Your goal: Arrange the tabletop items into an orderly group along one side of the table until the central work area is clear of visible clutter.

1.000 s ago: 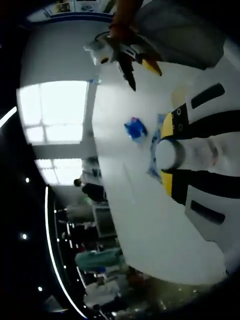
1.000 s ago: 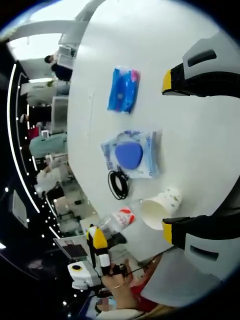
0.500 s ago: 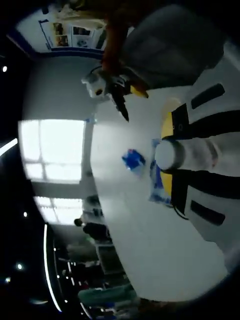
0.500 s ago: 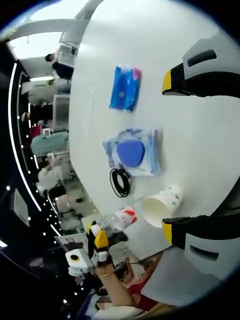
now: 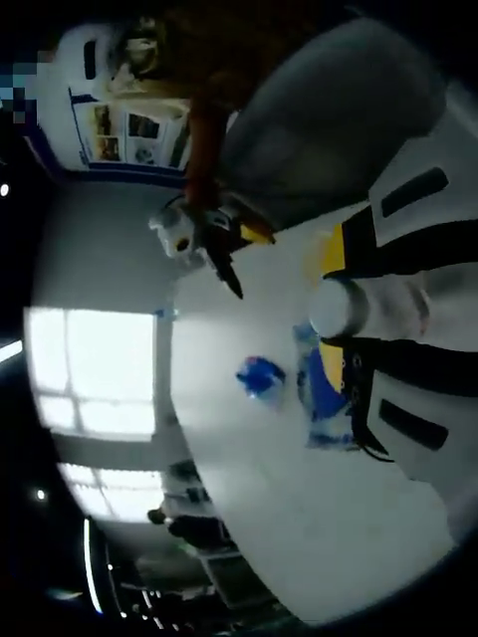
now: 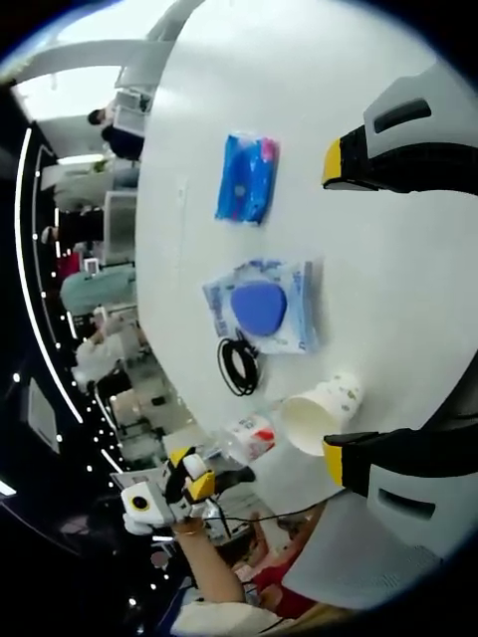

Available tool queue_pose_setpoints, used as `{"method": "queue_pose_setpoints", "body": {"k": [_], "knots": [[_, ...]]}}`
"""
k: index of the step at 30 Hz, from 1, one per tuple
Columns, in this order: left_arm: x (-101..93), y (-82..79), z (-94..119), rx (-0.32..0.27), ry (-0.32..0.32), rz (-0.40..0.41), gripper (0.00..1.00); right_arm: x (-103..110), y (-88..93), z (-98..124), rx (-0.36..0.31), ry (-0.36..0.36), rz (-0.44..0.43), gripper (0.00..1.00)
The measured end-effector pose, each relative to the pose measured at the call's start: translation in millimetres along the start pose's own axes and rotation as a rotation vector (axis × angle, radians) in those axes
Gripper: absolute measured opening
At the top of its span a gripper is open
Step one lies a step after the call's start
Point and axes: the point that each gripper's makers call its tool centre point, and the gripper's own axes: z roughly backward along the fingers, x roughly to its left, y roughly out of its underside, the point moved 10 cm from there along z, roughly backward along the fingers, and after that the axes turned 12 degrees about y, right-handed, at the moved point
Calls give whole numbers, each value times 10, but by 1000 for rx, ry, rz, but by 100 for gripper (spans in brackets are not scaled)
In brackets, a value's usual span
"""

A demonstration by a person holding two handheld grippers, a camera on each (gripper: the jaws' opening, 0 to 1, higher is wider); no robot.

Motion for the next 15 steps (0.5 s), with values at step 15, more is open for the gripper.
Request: {"method": "queue_pose_setpoints", "body": {"k": [15], "knots": [[120,-26,42,25,139,-16,21,-39,28,-8,18,19,-18,99]]}}
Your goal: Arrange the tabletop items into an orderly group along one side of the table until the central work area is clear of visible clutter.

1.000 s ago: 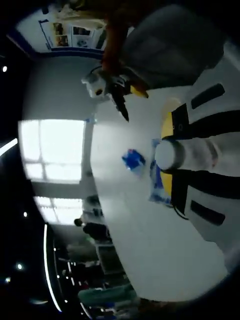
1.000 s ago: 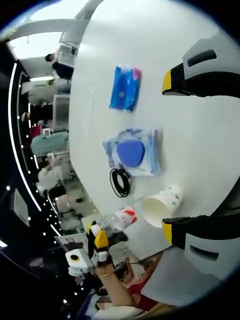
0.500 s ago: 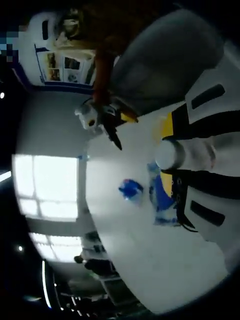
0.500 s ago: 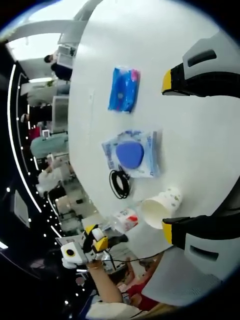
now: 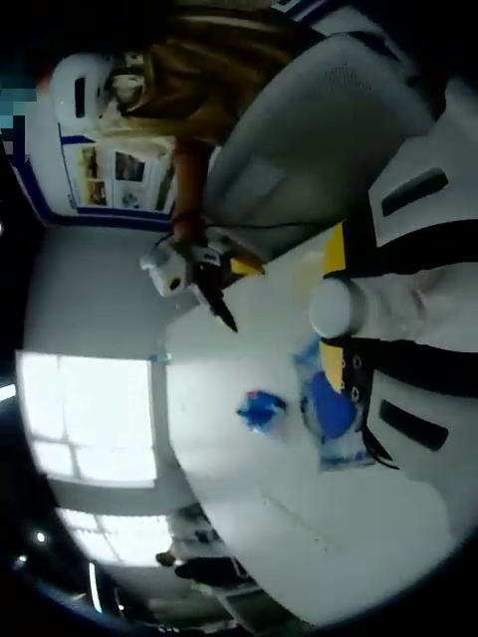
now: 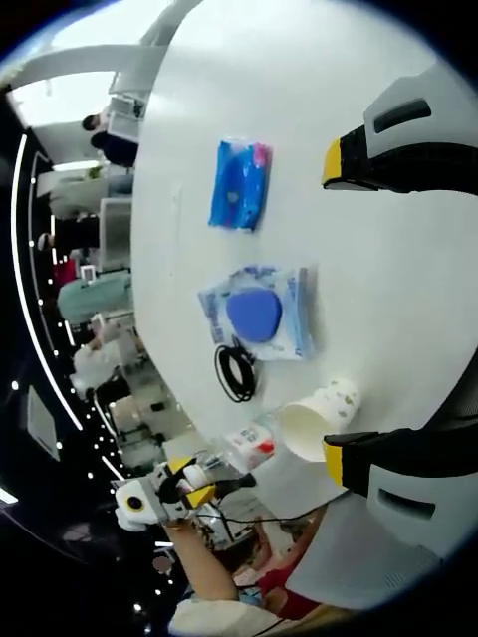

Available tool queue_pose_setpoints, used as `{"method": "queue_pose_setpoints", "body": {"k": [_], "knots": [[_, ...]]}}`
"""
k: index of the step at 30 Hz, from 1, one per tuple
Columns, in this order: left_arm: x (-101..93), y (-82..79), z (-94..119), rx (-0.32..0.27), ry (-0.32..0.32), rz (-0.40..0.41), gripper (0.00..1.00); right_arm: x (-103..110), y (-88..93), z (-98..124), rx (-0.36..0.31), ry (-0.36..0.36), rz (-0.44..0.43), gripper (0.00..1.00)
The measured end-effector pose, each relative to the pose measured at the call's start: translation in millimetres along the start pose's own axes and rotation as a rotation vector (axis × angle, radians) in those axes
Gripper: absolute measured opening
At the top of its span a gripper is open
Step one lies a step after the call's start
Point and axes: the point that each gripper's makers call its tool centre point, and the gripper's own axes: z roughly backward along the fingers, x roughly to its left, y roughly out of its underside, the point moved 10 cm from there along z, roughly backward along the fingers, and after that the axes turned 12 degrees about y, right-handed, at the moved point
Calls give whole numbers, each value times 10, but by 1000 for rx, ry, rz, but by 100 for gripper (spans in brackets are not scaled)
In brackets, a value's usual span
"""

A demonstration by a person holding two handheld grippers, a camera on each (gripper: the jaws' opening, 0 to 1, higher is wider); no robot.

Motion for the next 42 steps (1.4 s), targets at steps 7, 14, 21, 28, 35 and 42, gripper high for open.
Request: {"method": "queue_pose_setpoints", "body": {"k": [7,14,21,28,35,42], "knots": [[4,1,168,-143,-200,142,54,0,2,0,4,3,4,99],[-110,14,147,-223,-402,146,98,-3,-4,2,0,4,-2,99],[-226,63,59,-175,-526,189,99,3,-6,4,1,3,0,99],[-321,40,-40,-221,-661,193,99,-1,-6,6,1,3,-2,99],[-401,22,-67,-265,-847,253,98,-18,-12,10,-1,8,-9,99],[-521,18,-165,-246,-990,290,92,-25,-14,14,-2,10,-9,99]]}}
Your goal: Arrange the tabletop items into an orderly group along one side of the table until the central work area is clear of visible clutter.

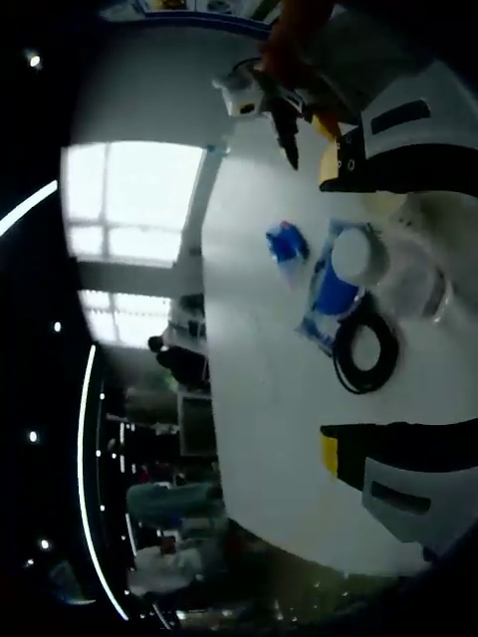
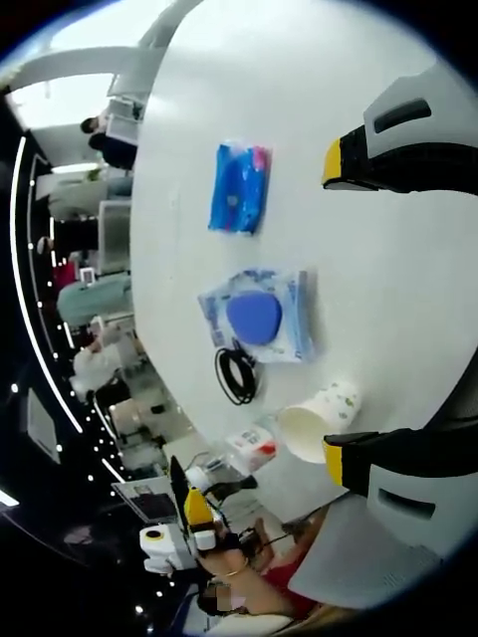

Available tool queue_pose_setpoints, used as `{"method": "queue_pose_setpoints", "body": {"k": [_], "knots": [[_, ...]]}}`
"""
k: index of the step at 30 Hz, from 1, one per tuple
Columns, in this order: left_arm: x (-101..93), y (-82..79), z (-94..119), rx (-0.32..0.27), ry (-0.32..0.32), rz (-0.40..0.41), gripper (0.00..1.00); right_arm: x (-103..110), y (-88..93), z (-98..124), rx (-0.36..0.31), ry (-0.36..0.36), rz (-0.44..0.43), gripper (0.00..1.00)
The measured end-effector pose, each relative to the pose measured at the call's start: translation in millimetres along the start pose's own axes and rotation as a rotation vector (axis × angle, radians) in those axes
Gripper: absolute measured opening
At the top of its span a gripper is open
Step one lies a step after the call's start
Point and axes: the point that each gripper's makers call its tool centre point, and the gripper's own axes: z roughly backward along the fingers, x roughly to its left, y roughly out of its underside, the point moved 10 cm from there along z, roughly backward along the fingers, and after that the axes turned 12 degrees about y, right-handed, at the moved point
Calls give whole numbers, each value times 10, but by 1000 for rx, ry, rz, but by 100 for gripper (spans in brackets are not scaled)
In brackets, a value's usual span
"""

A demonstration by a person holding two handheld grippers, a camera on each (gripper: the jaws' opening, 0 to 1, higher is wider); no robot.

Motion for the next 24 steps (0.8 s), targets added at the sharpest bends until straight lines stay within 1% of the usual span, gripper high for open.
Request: {"method": "queue_pose_setpoints", "body": {"k": [1,2,3,4,5,7,8,9,10,11,12,13,14,15,18,20,21,24], "knots": [[-8,19,13,4,-51,24,89,-4,0,-2,0,1,0,99],[-17,30,23,8,-78,42,87,-6,0,-2,-1,1,1,99],[-43,34,10,-3,-75,40,85,-5,-2,-1,-2,1,2,99],[-47,41,12,-8,-97,40,84,-3,-2,-1,-4,-1,1,99],[-65,47,2,-18,-100,26,84,0,-3,-1,-4,-4,-1,99],[-93,55,4,-14,-118,28,81,1,-5,-1,-5,-4,0,99],[-118,63,15,-15,-139,78,79,0,-4,-1,-5,-3,2,99],[-130,63,23,-27,-159,91,76,-1,-5,-1,-5,-2,2,99],[-155,68,28,-44,-167,80,73,0,-5,0,-6,-2,2,99],[-173,77,30,-42,-173,85,69,-1,-5,0,-6,-2,1,99],[-186,83,25,-38,-175,83,65,-1,-5,0,-6,-2,1,99],[-199,101,13,-27,-181,63,62,-3,-5,-1,-6,-1,2,99],[-206,116,2,-10,-172,59,58,-4,-5,-1,-6,-1,2,99],[-225,140,-10,7,-159,74,55,-4,-5,0,-6,-2,1,99],[-241,173,-1,1,-175,70,49,-7,-3,1,-5,1,3,99],[-240,185,-3,-1,-165,65,43,-10,-3,0,-4,5,4,99],[-241,191,-4,9,-155,64,39,-10,-3,0,-4,5,4,99],[-243,192,-12,1,-150,65,38,-7,-4,1,-5,4,1,99]]}}
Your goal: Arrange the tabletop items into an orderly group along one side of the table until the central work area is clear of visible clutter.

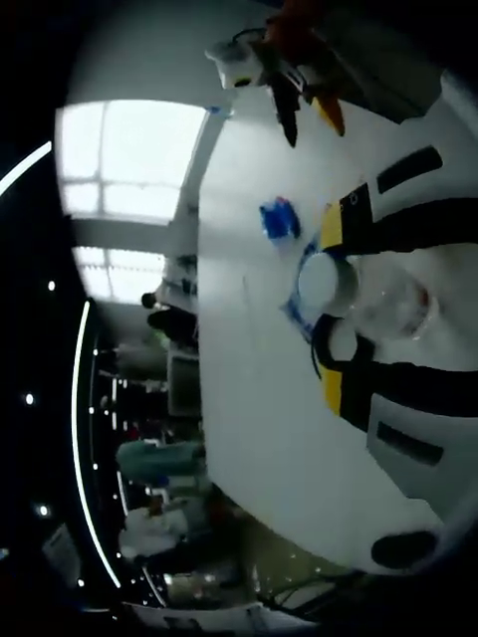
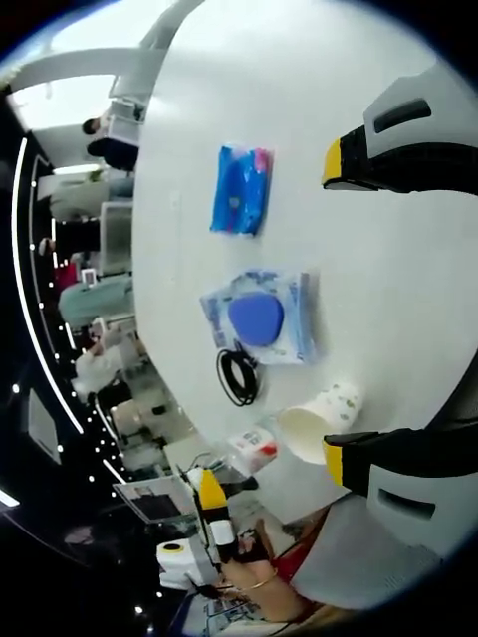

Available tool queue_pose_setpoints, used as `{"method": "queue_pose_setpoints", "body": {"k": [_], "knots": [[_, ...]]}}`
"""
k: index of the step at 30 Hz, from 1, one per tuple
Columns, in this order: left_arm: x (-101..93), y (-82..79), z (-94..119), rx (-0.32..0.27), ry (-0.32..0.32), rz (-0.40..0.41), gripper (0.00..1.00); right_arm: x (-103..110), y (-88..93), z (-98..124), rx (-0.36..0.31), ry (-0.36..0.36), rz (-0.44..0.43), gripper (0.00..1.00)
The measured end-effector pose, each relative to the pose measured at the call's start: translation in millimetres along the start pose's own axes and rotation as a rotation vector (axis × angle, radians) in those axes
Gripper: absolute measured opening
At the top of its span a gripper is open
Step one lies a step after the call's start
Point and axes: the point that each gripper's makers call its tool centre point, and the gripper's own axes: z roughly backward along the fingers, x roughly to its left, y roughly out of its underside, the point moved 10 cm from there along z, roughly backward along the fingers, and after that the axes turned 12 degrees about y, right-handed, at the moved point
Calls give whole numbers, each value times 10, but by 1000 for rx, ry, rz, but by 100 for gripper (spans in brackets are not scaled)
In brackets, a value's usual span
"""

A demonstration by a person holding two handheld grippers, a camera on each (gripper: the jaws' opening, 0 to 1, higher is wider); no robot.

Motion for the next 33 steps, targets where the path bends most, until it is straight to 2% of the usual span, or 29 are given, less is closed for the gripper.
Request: {"method": "queue_pose_setpoints", "body": {"k": [3,6,10,15,23,33], "knots": [[-29,0,-7,2,16,-22,33,0,1,0,1,1,1,99],[-87,-20,-16,13,51,-65,22,-1,0,2,0,1,-1,99],[-86,-27,-15,28,43,-92,21,-9,-1,3,-2,4,-3,99],[-59,-31,0,33,75,-104,20,-13,-6,4,-5,4,-4,99],[19,-55,9,60,186,-174,20,-13,-5,2,-1,4,-5,99],[130,-72,4,70,302,-201,19,-21,13,-1,15,10,-2,99]]}}
